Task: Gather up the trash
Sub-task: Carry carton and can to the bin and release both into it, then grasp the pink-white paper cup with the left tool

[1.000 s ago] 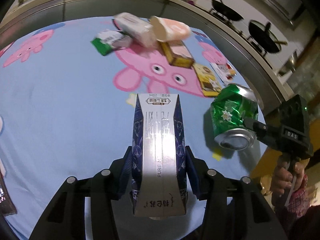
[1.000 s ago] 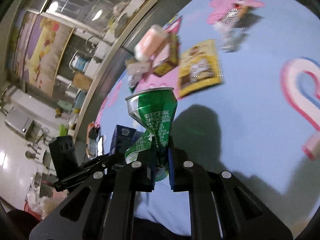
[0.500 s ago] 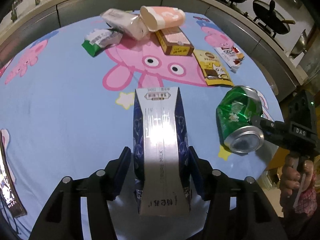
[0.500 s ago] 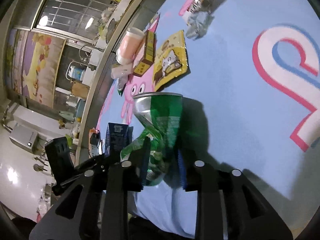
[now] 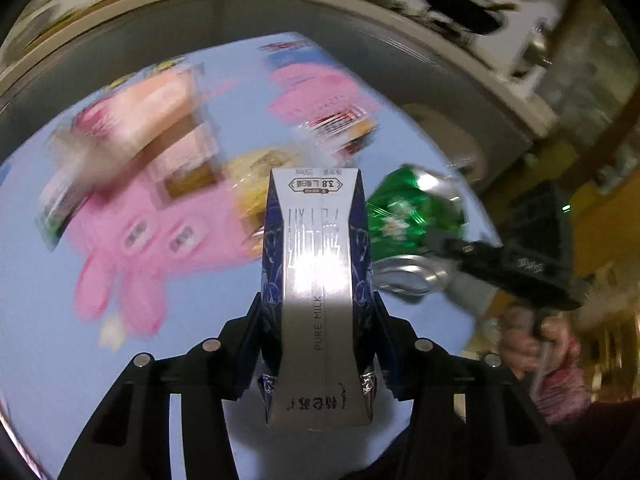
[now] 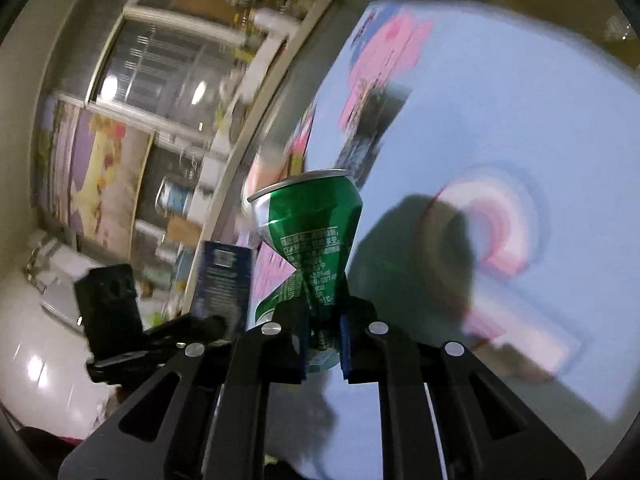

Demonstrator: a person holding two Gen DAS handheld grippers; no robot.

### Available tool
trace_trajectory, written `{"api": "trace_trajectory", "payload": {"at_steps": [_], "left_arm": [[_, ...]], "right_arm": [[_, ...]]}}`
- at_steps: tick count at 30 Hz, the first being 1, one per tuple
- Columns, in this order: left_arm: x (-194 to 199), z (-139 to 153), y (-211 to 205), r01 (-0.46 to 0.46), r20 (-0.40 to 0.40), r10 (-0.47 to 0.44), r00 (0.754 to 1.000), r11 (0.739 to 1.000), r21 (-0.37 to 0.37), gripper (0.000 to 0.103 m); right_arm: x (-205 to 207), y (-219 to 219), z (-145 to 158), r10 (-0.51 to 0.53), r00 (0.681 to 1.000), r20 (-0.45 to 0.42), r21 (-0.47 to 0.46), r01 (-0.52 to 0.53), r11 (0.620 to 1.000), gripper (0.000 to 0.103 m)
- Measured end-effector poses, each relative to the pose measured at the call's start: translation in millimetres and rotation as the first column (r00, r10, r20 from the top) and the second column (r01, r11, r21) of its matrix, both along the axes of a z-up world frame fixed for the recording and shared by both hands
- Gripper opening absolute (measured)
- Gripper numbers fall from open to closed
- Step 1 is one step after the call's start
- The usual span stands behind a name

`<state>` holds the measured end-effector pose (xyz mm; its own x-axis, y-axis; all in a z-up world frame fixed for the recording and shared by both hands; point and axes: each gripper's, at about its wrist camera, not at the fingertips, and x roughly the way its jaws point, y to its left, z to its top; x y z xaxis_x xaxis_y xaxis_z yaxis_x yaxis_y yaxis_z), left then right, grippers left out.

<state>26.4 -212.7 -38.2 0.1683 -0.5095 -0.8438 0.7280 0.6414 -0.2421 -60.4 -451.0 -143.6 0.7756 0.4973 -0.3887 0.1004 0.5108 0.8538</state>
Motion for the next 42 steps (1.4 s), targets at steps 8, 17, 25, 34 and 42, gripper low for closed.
{"api": "trace_trajectory", "payload": {"at_steps": [8,17,25,34,42], "left_arm": [[27.2,17.7,-178.9,0.217,-0.034,-0.219,0.975,0.974,-0.056,0.051],[62.5,-24.5,-314.8,0.238,-0.12,-0.237,0.964,0.971,-0.004,0.051],[72.6,-16.9,-317.2,0.172,-0.092,-0.172,0.981,0.985,-0.005,0.062],[44.8,61.1,-177.9,0.156,0.012,-0.159,0.987,0.951,-0.267,0.062],[49.7,13.3,-11.2,-0.048,-0.025,0.044,0.999,0.98,-0.192,0.062]], "right_arm": [[-40.8,-128.8,23.9,-0.371,0.927,0.053,-0.138,0.375,0.917,0.01],[-23.7,-200.1,13.6,-0.493,0.87,0.007,-0.275,0.475,0.836,0.012],[-28.5,-207.7,13.1,-0.545,0.839,-0.004,-0.268,0.524,0.808,0.036],[-32.7,-165.7,69.3,-0.465,0.873,0.147,-0.224,0.487,0.844,0.036],[20.6,-68.3,63.9,-0.214,0.972,0.099,-0.173,0.228,0.958,0.036]]}}
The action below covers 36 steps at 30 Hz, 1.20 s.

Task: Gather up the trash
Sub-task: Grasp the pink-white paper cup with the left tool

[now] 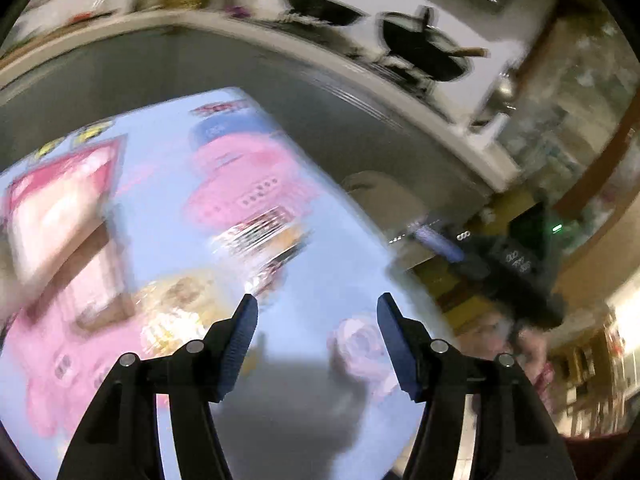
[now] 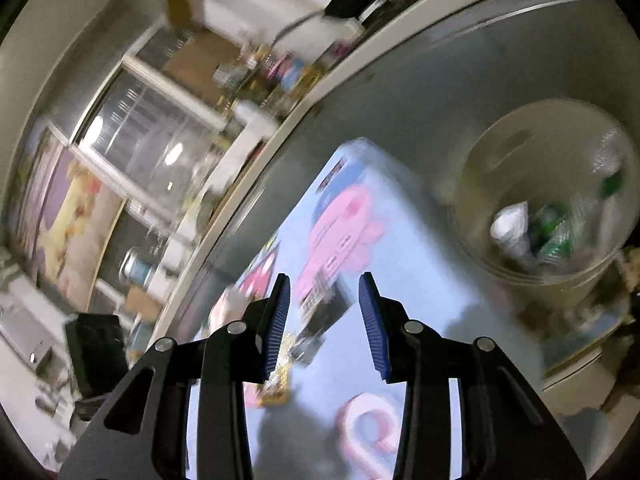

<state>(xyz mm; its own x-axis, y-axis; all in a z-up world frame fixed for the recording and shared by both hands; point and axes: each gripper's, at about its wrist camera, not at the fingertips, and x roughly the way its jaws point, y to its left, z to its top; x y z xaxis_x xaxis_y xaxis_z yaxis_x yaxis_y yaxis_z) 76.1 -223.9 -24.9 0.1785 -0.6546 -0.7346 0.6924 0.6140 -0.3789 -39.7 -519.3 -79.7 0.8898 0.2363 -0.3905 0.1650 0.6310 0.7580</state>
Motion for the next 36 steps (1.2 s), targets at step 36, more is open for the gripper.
{"api": "trace_trajectory", "payload": {"at_steps": [36], "left_arm": [[34.9,-39.3,165.2,-0.327,-0.102,0.32,0.942,0.943,-0.057,0.062]], "right_arm": [[183.2,193.0,-6.4,0.407,0.886,-0.221,-0.065,-0.43,0.9,0.02]]}}
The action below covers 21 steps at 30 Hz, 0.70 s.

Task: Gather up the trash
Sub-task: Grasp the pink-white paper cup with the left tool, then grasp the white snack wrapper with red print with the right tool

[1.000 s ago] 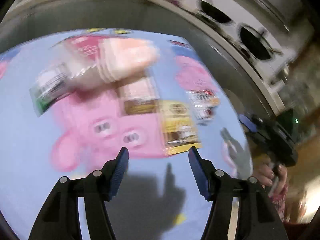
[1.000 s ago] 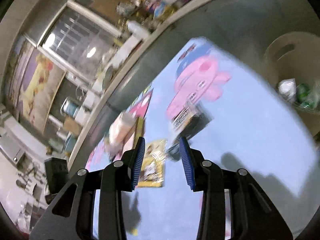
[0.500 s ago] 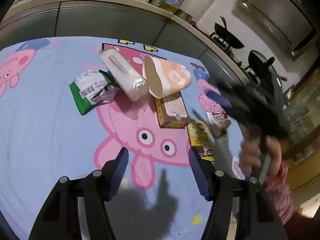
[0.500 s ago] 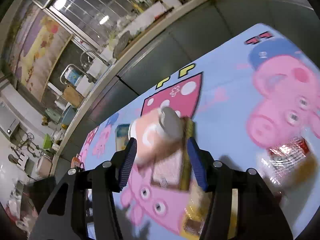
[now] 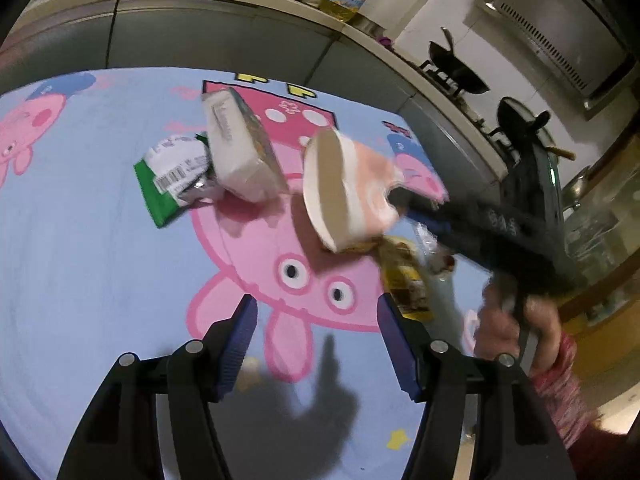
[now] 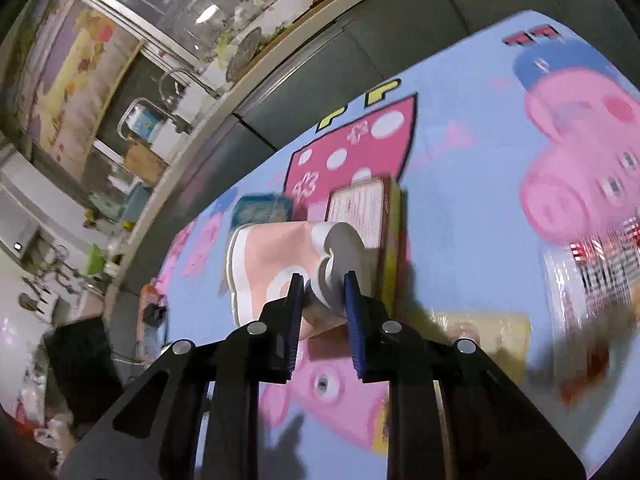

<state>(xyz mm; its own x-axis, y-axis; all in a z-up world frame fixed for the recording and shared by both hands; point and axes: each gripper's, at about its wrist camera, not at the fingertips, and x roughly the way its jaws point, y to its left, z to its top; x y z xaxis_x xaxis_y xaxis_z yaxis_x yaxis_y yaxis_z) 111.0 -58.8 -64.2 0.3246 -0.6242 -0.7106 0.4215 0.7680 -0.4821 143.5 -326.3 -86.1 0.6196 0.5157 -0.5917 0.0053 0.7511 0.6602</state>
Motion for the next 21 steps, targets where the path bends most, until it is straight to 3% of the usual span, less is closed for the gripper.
{"api": "trace_trajectory", "payload": {"at_steps": [7,8,10,12,13,15,18,21], "left_arm": [[-18.3,0.9,-16.5,0.074,-0.043,-0.076,0.996,0.996,-0.048,0.062],[-22.5,0.0,-21.6,0.09,-0.043,-0.092,0.995,0.995,-0.042,0.059],[-28.5,-4.0,-31.5,0.118,-0.052,-0.119,0.992,0.993,-0.023,0.041],[-30.1,-11.8,-40.2,0.132,-0.078,-0.132,0.988,0.991,-0.001,0.012],[-29.7,-17.3,-43.4,0.143,-0.098,-0.143,0.985,0.99,-0.005,0.012],[-30.9,-22.1,-42.3,0.146,-0.113,-0.149,0.982,0.989,-0.037,0.009],[-31.7,-21.3,-37.7,0.149,-0.125,-0.158,0.98,0.986,-0.08,0.003],[-32.0,-17.7,-33.0,0.139,-0.105,-0.146,0.984,0.988,-0.069,0.003]], "right_arm": [[-77.3,15.8,-18.9,0.052,0.998,-0.02,0.033,-0.051,0.998,0.02],[-82.8,20.1,-21.4,0.055,0.998,-0.021,0.029,-0.055,0.998,0.02],[-88.5,26.5,-25.8,0.063,0.998,-0.017,0.022,-0.062,0.998,0.021],[-91.1,30.2,-32.0,0.079,0.997,-0.027,0.041,-0.078,0.996,0.024],[-91.7,29.9,-34.3,0.08,0.996,-0.04,0.046,-0.078,0.996,0.027],[-96.7,23.7,-37.0,0.078,0.996,-0.047,0.063,-0.075,0.995,0.047],[-108.5,0.6,-27.8,0.026,1.0,-0.007,0.019,-0.026,0.999,0.047],[-118.8,-48.2,-14.0,-0.152,0.988,0.036,-0.063,0.154,0.986,0.047]]}}
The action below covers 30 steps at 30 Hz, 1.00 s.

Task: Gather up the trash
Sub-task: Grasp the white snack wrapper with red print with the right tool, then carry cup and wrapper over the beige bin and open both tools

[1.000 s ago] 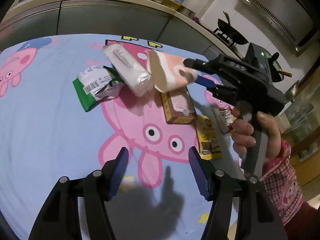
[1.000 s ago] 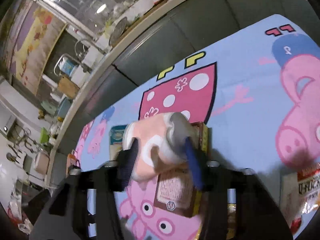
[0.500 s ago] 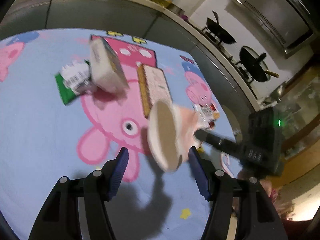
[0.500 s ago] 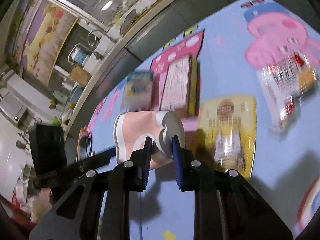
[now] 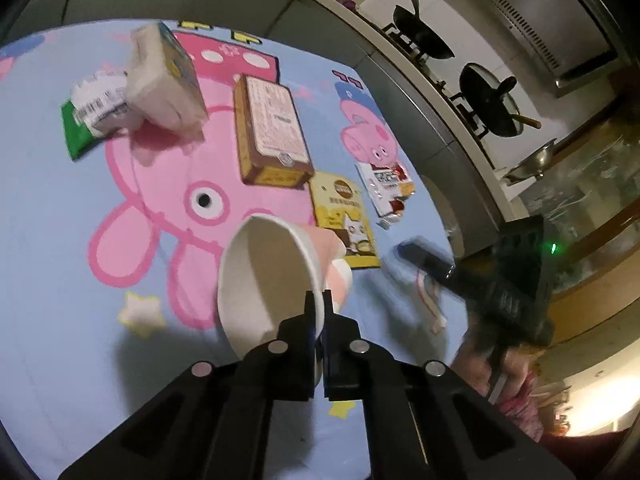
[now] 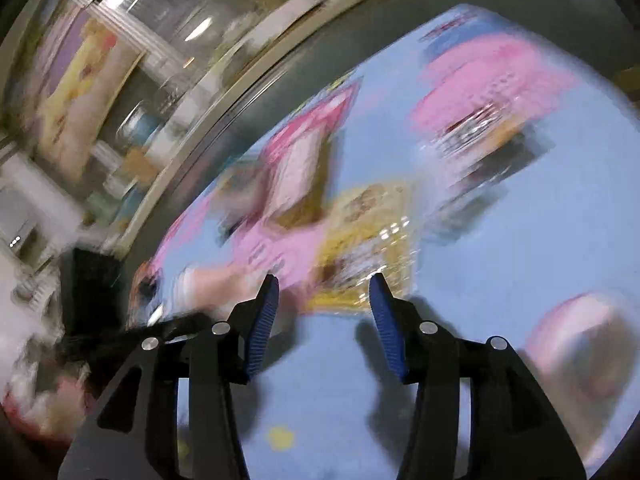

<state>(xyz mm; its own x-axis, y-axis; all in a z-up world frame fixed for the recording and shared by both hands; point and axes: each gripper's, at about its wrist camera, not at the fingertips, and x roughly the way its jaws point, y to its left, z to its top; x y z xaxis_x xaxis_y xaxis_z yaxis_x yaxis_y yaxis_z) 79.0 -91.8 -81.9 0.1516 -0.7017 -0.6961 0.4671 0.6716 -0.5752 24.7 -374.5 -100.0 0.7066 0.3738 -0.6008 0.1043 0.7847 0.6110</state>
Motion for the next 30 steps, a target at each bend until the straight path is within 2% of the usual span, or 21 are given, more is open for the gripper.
{"api": "trace_trajectory", "payload": {"at_steps": [3,5,8,9,12,13,14,15,16,20,26,30], "left_arm": [[2.5,-1.4,2.4,-0.009,-0.019,0.009,1.0,1.0,-0.016,0.003],[2.9,-2.5,2.5,-0.014,-0.022,0.013,1.0,1.0,-0.022,0.003],[2.1,-1.8,-0.8,-0.013,-0.013,0.013,1.0,1.0,-0.005,0.004],[2.6,-2.5,-2.9,-0.019,-0.017,0.019,1.0,1.0,0.011,0.004],[5.5,-7.1,-5.9,-0.032,-0.04,0.034,0.999,0.999,0.029,0.007],[5.5,-8.0,-5.4,-0.037,-0.041,0.039,0.998,0.999,0.029,0.008],[5.2,-8.3,-5.6,-0.042,-0.038,0.043,0.998,0.999,0.029,0.008],[4.6,-7.9,-5.9,-0.042,-0.031,0.043,0.999,0.999,0.029,0.006],[3.3,-7.5,-6.7,-0.034,-0.03,0.035,0.999,0.999,0.024,0.003],[-8.3,-0.5,-7.9,-0.003,-0.015,0.004,1.0,1.0,0.027,0.003],[-38.3,5.6,-10.6,0.06,-0.006,-0.06,0.998,0.998,0.026,0.003],[-58.0,-3.5,-20.3,0.095,-0.014,-0.094,0.995,0.994,0.06,0.003]], "right_arm": [[-0.8,-50.0,-4.8,-0.168,0.986,-0.011,0.017,0.168,0.986,0.047],[4.7,-70.3,-13.9,-0.218,0.975,-0.037,0.057,0.22,0.974,0.047],[20.0,-76.4,-22.8,-0.236,0.97,-0.065,0.055,0.24,0.969,0.048],[25.4,-73.9,-22.7,-0.241,0.969,-0.048,0.039,0.243,0.969,0.051],[38.8,-56.8,-18.1,-0.243,0.97,-0.02,-0.059,0.242,0.969,0.053],[42.2,-50.1,-18.1,-0.233,0.972,-0.015,-0.08,0.231,0.97,0.051],[44.2,-43.8,-19.4,-0.216,0.976,-0.012,-0.096,0.213,0.972,0.04],[47.8,-39.5,-22.4,-0.191,0.981,-0.02,-0.1,0.188,0.977,0.014],[50.2,-34.4,-26.4,-0.166,0.985,-0.037,-0.099,0.162,0.982,0.001],[30.5,-24.4,-22.8,-0.155,0.988,-0.019,-0.074,0.153,0.985,0.001],[-41.6,6.8,-7.9,-0.099,0.995,0.019,-0.078,0.1,0.992,0.0],[-74.1,26.0,-19.7,-0.038,0.999,-0.019,-0.025,0.037,0.999,0.0]]}}
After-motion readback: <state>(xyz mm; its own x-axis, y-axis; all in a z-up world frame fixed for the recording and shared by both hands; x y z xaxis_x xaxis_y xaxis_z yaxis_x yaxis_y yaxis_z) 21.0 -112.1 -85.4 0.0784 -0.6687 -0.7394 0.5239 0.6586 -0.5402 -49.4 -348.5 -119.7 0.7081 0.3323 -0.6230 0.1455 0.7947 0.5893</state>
